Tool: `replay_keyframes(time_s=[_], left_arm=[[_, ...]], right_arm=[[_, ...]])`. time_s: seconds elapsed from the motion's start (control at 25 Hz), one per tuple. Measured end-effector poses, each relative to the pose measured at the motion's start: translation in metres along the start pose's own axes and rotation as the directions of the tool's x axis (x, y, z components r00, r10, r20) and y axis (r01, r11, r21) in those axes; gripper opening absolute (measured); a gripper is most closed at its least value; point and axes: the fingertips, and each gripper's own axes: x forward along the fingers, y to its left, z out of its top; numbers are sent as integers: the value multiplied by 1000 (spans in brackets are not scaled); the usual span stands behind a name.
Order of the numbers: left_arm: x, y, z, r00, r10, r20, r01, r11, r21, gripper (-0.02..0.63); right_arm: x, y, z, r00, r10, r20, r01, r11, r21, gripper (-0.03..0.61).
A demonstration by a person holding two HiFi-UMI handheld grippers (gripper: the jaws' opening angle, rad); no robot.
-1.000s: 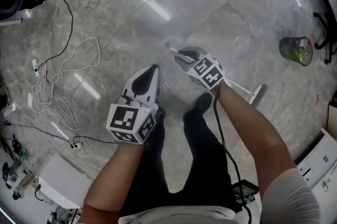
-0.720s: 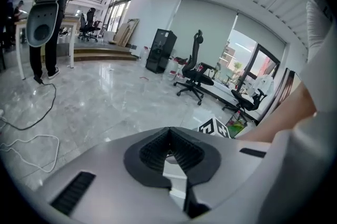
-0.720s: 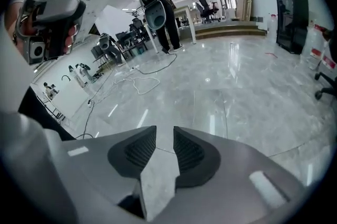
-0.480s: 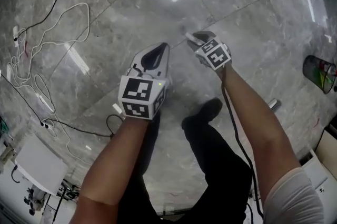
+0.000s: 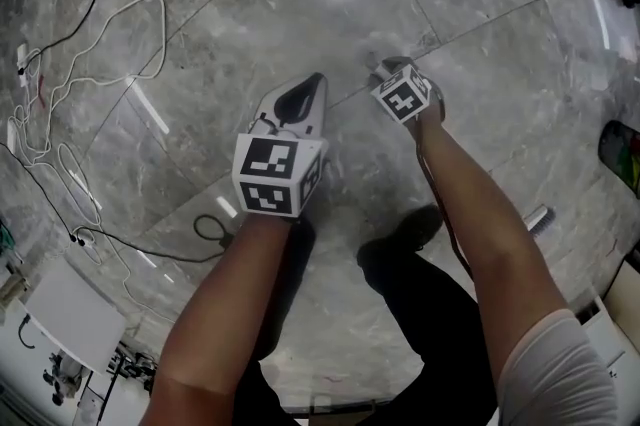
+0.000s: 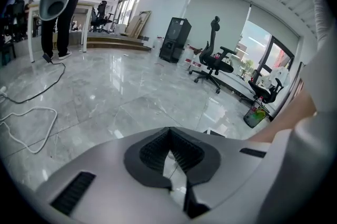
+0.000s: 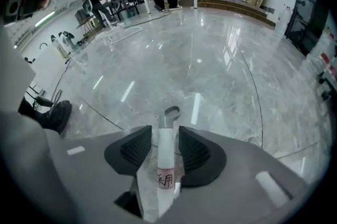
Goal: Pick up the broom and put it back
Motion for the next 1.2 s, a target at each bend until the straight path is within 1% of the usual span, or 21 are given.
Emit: replay_keyframes(time_s=[0.08, 0.12, 0.2, 0.28, 0.44, 0.52, 0.64, 0.76, 0.88, 1.0, 1.08, 1.2], left_arm=[[4, 4, -4, 1000, -3, 0, 3, 1000, 3, 5], [6, 4, -5, 1000, -5, 0, 5, 1000, 8, 5], [11, 5, -6, 1000, -11, -1, 11, 1000, 16, 5], [15, 5, -8, 1000, -15, -10, 15, 1000, 9, 5], [20, 1, -6, 1000, -25, -6, 25, 1000, 1, 5], [21, 0, 0, 1000, -25, 1, 25, 1000, 1, 5], [10, -6, 9, 1000, -21, 6, 21, 1000, -1, 5], [-15, -25, 32, 1000, -29, 9, 29, 1000, 5, 5], [-54, -55, 67, 999, -48, 12, 48, 999, 18, 5], [-98, -90, 117, 998, -61, 26, 61, 998, 34, 5], [-128, -117, 156, 997, -67, 39, 65, 997, 45, 5], [-168, -160, 214, 993, -96, 74, 90, 993, 76, 5]], right_arm=[[10, -2, -6, 999, -29, -34, 29, 999, -14, 158], [13, -2, -7, 999, -41, -34, 40, 999, -19, 140], [13, -4, -8, 999, -51, -18, 50, 998, -30, 128], [13, -4, -7, 999, -43, -10, 43, 998, -41, 94], [9, -6, -5, 1000, -23, -2, 23, 1000, -17, 87], [1, -5, 0, 1000, -16, 25, 17, 1000, -16, 87], [-31, -3, 16, 995, -21, 101, 22, 1000, -14, 87], [-89, 2, 36, 983, -34, 179, 37, 999, -15, 87], [-170, 16, 55, 966, -38, 254, 43, 999, -14, 87], [-266, 35, 70, 944, -44, 328, 49, 999, -7, 87], [-339, 44, 80, 923, -51, 381, 59, 998, -11, 87], [-443, 54, 88, 893, -81, 442, 91, 996, -2, 86]])
